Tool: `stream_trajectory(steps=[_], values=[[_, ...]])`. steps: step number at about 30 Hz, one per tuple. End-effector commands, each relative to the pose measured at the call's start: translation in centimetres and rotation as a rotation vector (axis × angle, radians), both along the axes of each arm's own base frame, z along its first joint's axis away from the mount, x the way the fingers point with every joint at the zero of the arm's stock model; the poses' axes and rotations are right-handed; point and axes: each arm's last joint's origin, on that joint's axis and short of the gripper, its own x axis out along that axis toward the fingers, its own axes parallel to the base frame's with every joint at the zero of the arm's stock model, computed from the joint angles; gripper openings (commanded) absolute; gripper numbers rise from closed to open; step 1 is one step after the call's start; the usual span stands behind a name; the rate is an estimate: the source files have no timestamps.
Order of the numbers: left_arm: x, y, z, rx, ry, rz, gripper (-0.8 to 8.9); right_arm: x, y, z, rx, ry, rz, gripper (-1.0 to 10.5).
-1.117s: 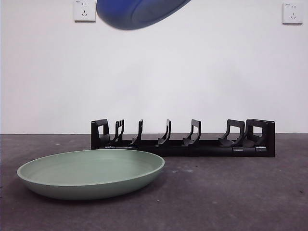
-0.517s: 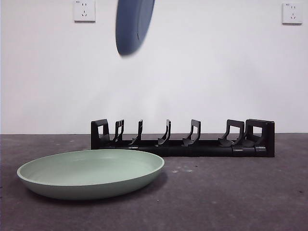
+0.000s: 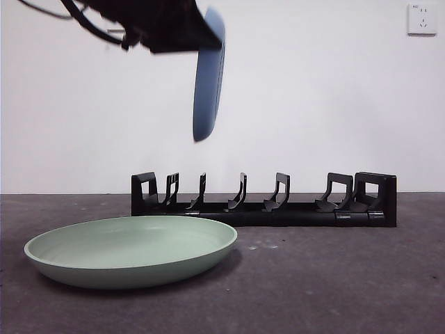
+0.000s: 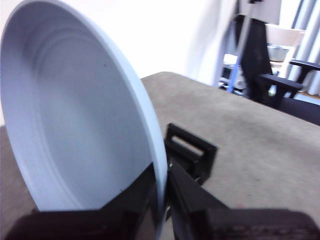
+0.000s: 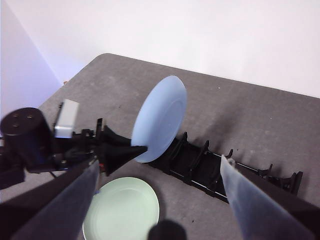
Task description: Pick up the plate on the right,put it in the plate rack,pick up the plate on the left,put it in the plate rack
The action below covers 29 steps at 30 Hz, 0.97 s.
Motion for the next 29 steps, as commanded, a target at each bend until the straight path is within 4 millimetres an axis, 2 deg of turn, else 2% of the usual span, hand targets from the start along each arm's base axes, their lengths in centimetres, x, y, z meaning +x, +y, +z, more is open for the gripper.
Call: stream_trajectory(steps=[1, 17, 26, 29], values=[[0.9, -0.1, -0.9, -0.007, 0.021, 0.046, -0.08, -0.1, 0.0, -0.3, -0.005, 0.028, 0.002, 4.1], [4.1, 0.0, -6.7, 0.080, 0.161, 0.108, -0.08, -0.1, 0.0, -0.3, -0.007, 0.030, 0.002, 4.1], [4.3, 0.3, -7.2, 0.108, 0.191, 0.148, 0.03, 0.1, 0.1, -0.5, -0.012, 0.037, 0.002, 4.1], [4.2, 0.4, -7.5, 0.127, 0.215, 0.148, 0.52, 0.2, 0.1, -0.6, -0.014, 0.043, 0.002, 4.1]])
